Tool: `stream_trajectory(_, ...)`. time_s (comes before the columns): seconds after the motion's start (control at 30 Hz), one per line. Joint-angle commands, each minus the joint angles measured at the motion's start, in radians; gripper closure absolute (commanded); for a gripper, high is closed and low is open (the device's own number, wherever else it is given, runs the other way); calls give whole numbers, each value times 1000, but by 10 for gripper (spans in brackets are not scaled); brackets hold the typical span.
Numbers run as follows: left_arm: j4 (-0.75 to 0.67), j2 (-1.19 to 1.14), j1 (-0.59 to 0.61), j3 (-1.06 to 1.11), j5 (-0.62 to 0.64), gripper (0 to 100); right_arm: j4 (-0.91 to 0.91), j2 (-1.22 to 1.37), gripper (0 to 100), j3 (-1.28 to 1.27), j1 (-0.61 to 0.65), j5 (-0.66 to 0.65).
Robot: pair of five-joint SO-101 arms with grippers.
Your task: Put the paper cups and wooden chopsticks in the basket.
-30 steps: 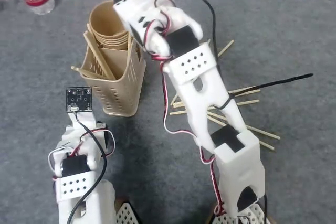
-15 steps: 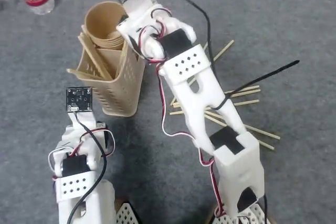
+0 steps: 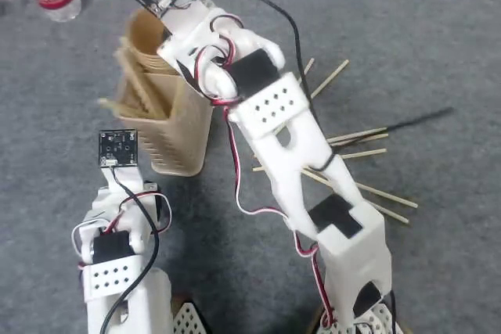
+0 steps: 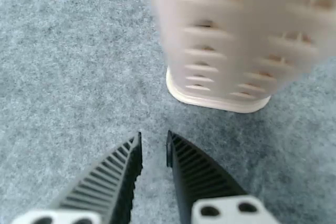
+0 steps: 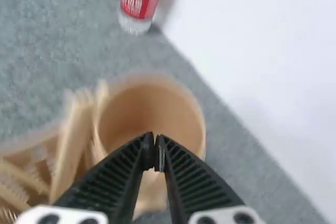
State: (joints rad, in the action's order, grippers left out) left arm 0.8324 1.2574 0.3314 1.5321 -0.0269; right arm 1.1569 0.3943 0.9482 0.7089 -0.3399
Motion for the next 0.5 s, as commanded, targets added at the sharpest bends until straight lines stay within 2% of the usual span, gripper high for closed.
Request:
stream_trajectory(0.0, -23, 11, 3, -5, -12, 930, 91, -125, 990, 141, -56, -15)
stream_trajectory(0.17, -23, 11, 3, -5, -12, 930, 341, -154, 979, 176, -213, -18)
stream_trajectory(0.23, -23, 11, 3, -5, -12, 930, 481, -150, 924, 173, -280, -52)
stream_trajectory(0.33, -23, 11, 3, -5, -12, 930, 648, -124, 816, 115, -344, -189)
stream_trajectory(0.47, -23, 11, 3, -5, -12, 930, 641, -153, 790, -163, -430, -365)
